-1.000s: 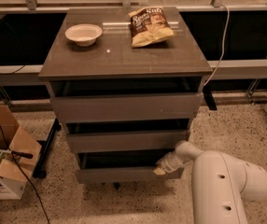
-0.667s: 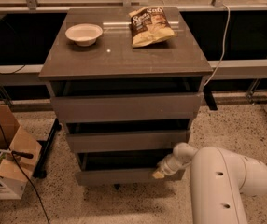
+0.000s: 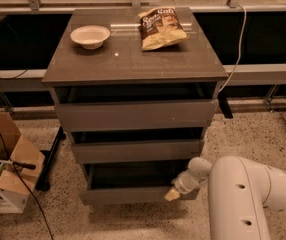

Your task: Open bottom drawer

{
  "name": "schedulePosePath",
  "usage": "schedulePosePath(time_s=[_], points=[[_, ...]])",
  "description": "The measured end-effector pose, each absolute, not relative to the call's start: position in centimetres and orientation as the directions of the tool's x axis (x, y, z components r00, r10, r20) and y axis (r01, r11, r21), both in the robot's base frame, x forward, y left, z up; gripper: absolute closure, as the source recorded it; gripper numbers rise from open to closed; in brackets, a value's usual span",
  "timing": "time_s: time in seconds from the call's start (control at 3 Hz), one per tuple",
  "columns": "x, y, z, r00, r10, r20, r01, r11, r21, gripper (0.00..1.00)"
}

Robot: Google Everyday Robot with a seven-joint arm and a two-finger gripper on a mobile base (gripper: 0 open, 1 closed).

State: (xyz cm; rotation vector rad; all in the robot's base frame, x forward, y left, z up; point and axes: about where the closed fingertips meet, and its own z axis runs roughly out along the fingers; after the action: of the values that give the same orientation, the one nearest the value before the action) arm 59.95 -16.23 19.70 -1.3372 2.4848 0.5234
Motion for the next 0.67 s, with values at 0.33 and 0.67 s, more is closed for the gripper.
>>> schedulePosePath(time_s=[0.33,0.67], points=[[59.9,-16.2,19.7,-0.537,-0.743,-0.399,-0.841,0.508,0.185,0.46],[58.5,-16.4,19.4,-0.559,-0.735,-0.384,-0.828,0.522,0.206,0.18]])
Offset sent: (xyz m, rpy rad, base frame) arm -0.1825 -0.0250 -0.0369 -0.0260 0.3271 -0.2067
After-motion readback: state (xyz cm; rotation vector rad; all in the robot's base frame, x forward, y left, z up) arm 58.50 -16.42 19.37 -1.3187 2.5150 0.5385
